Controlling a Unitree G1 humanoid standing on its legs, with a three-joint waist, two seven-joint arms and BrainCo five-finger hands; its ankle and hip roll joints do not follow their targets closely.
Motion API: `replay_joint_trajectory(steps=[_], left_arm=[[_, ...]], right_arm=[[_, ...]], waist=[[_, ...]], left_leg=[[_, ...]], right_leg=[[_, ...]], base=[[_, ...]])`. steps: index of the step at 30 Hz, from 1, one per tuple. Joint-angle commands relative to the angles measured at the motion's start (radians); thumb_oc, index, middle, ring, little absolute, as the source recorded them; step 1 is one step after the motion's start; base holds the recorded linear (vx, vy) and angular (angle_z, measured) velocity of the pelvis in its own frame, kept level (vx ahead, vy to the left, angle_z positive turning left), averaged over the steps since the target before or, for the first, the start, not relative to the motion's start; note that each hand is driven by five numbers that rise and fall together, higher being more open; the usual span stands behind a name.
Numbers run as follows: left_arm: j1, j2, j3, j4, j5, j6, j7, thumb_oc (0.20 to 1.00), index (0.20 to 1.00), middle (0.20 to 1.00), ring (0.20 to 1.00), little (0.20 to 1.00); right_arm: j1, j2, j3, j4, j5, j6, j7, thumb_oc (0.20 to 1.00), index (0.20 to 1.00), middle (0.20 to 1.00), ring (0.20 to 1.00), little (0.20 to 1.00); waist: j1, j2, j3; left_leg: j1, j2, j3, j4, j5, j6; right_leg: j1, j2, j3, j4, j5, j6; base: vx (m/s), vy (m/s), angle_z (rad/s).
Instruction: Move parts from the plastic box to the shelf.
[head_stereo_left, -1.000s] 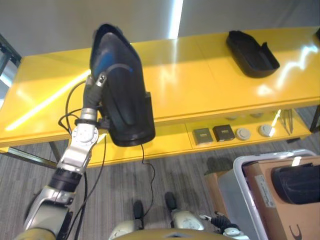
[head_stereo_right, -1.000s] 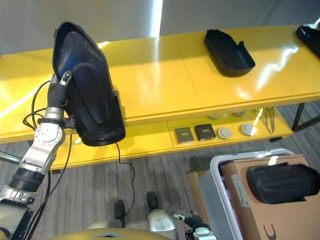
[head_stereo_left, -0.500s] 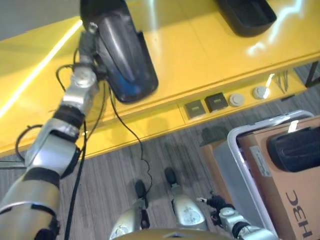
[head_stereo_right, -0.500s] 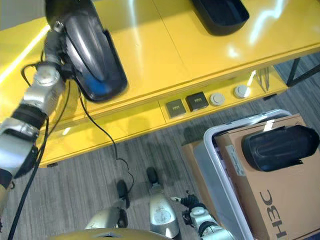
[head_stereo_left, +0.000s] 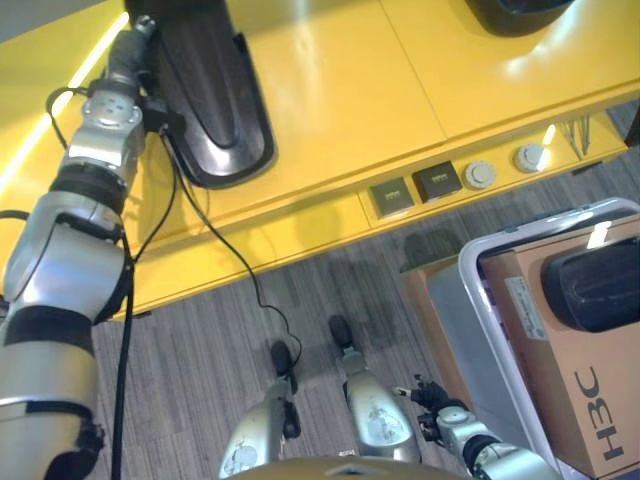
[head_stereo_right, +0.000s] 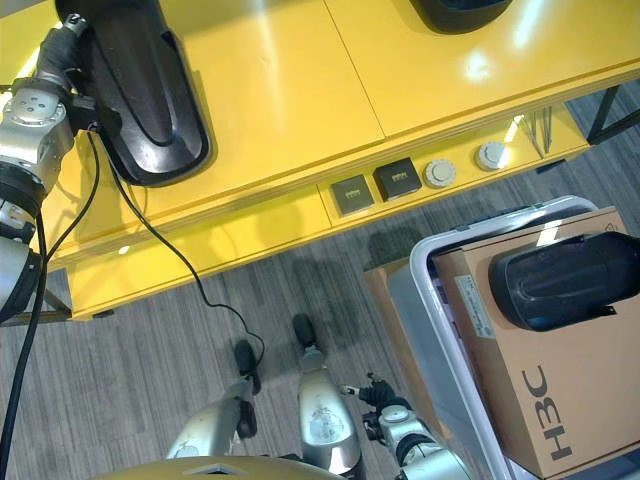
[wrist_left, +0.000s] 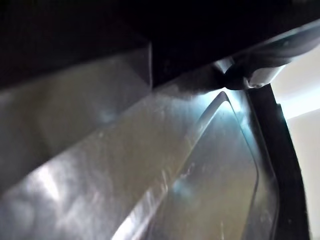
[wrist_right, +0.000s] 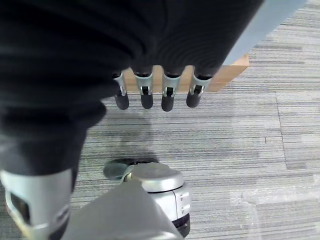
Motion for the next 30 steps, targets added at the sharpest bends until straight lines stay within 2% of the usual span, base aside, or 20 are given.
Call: replay_joint_trajectory(steps=[1,5,18,19,20,21,22,23,24,30], left_arm=[[-0.056,0.019,-0.033,0.054,0.073,-0.04,0.007,0.2,0.2,0.2,0.2,0.2],[-0.058,-0.007,-0.005,0.082,0.079,-0.04,0.038,0.2,0.2,0.2,0.2,0.2],[-0.081,-0.018,0.049,0.15,0.079,-0.026,0.081,0.2,0.2,0.2,0.2,0.2],[-0.08,-0.021,0.055,0.151,0.073,-0.026,0.088,0.413,0.413,0.413,0.413,0.413],[-0.08,-0.021,0.055,0.151,0.073,-0.026,0.088,0.592,0.592,0.592,0.592,0.592],[-0.083,-0.029,0.059,0.158,0.072,-0.023,0.092,0.689,0.689,0.689,0.689,0.689],[-0.087,-0.033,0.058,0.158,0.072,-0.025,0.092,0.727,0.727,0.727,0.727,0.727],[-0.089,-0.036,0.059,0.158,0.07,-0.024,0.094,0.928,0.928,0.928,0.928,0.928],[-0.09,-0.041,0.062,0.159,0.064,-0.024,0.096,1.0,1.0,1.0,1.0,1.0],[-0.098,-0.072,0.074,0.17,0.055,-0.019,0.104,1.0,1.0,1.0,1.0,1.0]], right_arm=[[0.033,-0.007,0.05,0.038,0.032,0.002,0.009,1.0,1.0,1.0,1.0,1.0],[0.025,-0.003,0.056,0.028,0.046,-0.008,0.003,1.0,1.0,1.0,1.0,1.0],[0.02,0.001,0.064,0.032,0.053,-0.007,-0.004,1.0,1.0,1.0,1.0,1.0],[0.02,0.002,0.066,0.029,0.054,-0.007,-0.005,1.0,1.0,1.0,1.0,1.0],[0.02,0.002,0.066,0.029,0.054,-0.007,-0.005,1.0,1.0,1.0,1.0,1.0],[0.017,0.001,0.066,0.031,0.055,-0.007,-0.006,1.0,1.0,1.0,1.0,1.0],[0.015,0.002,0.069,0.03,0.057,-0.007,-0.006,1.0,1.0,1.0,1.0,1.0],[0.015,0.003,0.069,0.028,0.059,-0.007,-0.005,1.0,1.0,1.0,1.0,1.0],[0.014,0.003,0.072,0.027,0.058,-0.007,-0.005,1.0,1.0,1.0,1.0,1.0],[0.014,0.002,0.072,0.029,0.06,-0.008,-0.011,1.0,1.0,1.0,1.0,1.0]], waist=[[0.01,-0.003,-0.043],[0.004,-0.01,-0.032],[-0.002,-0.019,-0.02],[-0.002,-0.02,-0.02],[-0.002,-0.019,-0.02],[-0.003,-0.019,-0.021],[-0.004,-0.019,-0.022],[-0.004,-0.019,-0.023],[-0.005,-0.018,-0.024],[-0.006,-0.014,-0.03]], left_leg=[[-0.02,0.091,-0.128,-0.008,-0.027,-0.065],[-0.027,0.095,-0.117,-0.008,-0.025,-0.069],[-0.048,0.105,-0.103,-0.008,-0.018,-0.075],[-0.049,0.106,-0.101,-0.008,-0.018,-0.076],[-0.049,0.106,-0.101,-0.008,-0.018,-0.076],[-0.05,0.106,-0.1,-0.008,-0.018,-0.077],[-0.051,0.108,-0.098,-0.008,-0.017,-0.077],[-0.052,0.108,-0.098,-0.008,-0.017,-0.078],[-0.052,0.109,-0.097,-0.008,-0.018,-0.078],[-0.048,0.111,-0.098,-0.008,-0.019,-0.079]], right_leg=[[0.022,-0.075,0.002,-0.004,-0.067,0.091],[0.012,-0.073,0.007,-0.004,-0.063,0.089],[-0.016,-0.064,0.012,-0.004,-0.059,0.087],[-0.017,-0.064,0.012,-0.004,-0.06,0.087],[-0.017,-0.064,0.012,-0.004,-0.06,0.087],[-0.018,-0.063,0.014,-0.004,-0.06,0.086],[-0.018,-0.063,0.012,-0.004,-0.059,0.086],[-0.019,-0.062,0.014,-0.004,-0.06,0.086],[-0.02,-0.062,0.014,-0.004,-0.06,0.086],[-0.018,-0.061,0.013,-0.004,-0.064,0.084]], base=[[-0.04,-0.017,0.0],[-0.01,-0.003,0.0],[-0.01,-0.007,-0.05],[0.0,0.0,0.0],[0.0,0.0,0.0],[0.0,0.0,0.0],[0.0,0.0,0.0],[0.0,0.0,0.0],[0.0,0.0,0.0],[0.0,0.0,0.0]])
